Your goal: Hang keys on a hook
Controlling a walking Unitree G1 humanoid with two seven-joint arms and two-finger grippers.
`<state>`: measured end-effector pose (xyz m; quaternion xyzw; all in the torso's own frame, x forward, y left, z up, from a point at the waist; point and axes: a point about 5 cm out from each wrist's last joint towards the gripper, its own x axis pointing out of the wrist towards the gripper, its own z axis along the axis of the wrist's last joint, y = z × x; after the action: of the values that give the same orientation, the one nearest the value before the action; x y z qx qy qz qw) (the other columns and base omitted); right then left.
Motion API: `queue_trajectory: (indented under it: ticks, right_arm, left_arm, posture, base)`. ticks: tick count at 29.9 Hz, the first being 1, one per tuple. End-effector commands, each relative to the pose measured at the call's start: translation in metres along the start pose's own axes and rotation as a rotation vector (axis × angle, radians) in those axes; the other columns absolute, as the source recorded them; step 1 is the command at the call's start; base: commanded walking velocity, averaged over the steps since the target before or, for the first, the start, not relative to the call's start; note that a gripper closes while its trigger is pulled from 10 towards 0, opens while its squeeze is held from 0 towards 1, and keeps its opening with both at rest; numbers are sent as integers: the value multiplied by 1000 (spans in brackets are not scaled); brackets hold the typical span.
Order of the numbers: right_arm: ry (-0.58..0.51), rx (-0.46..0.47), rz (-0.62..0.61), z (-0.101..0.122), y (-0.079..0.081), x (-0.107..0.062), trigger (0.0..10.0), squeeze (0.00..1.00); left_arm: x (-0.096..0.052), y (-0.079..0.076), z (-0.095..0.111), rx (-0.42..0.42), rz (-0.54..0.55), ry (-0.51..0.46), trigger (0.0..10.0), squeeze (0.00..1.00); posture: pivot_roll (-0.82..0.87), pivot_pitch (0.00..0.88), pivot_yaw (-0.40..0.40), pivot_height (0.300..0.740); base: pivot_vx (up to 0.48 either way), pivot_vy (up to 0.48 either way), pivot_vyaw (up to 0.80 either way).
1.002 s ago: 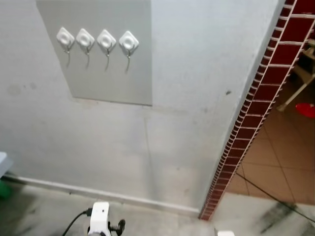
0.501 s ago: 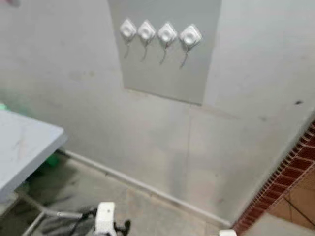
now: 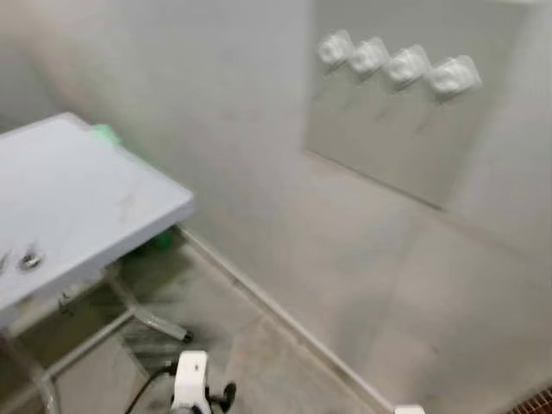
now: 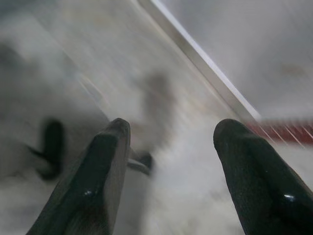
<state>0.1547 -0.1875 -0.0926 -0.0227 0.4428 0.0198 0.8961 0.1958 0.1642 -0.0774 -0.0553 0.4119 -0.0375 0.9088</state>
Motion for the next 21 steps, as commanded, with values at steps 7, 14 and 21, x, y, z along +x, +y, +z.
queue_trajectory:
  ticks: [7, 14, 21]
  right_arm:
    - [26, -3, 2, -7, -1, -2, 10000, 0]
    - [20, -1, 5, -6, -1, -2, 10000, 0]
    - [18, -8, 6, -5, -2, -1, 10000, 0]
  left_arm:
    - [3, -7, 7, -2, -14, -23, 10000, 0]
    - [3, -7, 5, 3, -9, -12, 10000, 0]
    - [3, -8, 4, 1, -7, -8, 10000, 0]
  posture:
    - [-83, 0, 35, 740]
    - [-80, 0, 32, 740]
    - [-79, 0, 28, 740]
  base:
    - [0, 0, 800]
    - [0, 0, 800]
    - [0, 0, 800]
